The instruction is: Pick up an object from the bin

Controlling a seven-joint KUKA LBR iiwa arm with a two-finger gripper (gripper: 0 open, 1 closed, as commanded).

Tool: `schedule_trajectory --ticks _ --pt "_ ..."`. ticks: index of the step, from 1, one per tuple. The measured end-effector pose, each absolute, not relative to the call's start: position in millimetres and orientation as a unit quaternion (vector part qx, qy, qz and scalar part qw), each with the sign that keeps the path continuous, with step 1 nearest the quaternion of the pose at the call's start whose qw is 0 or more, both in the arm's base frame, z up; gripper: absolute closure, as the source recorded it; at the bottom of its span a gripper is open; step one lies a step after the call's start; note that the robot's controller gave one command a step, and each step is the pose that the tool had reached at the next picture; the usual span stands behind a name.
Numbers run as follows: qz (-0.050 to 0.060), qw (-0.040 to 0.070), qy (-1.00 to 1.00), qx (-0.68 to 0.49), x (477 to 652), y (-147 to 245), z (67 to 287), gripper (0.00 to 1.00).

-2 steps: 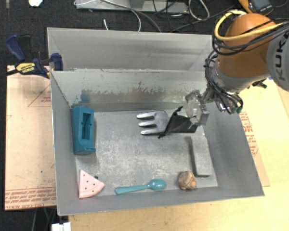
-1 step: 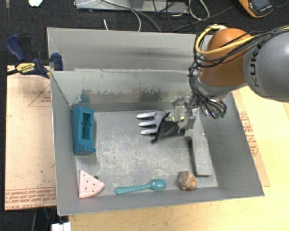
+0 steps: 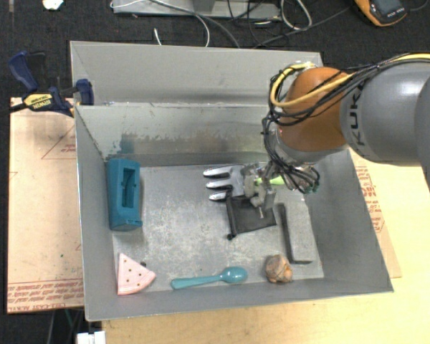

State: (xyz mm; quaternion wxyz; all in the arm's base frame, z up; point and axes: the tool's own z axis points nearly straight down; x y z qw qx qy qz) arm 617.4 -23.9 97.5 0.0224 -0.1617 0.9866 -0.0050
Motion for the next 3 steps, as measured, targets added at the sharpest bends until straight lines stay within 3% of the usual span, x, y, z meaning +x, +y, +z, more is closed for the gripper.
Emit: schedule_trajectory --ticks 1,3 --pt "-0.007 0.016 0.97 -0.244 617.9 -13.0 67.0 1.0" --pt "-0.007 0.023 0.965 -0.262 617.9 -20.0 72.3 1.0"
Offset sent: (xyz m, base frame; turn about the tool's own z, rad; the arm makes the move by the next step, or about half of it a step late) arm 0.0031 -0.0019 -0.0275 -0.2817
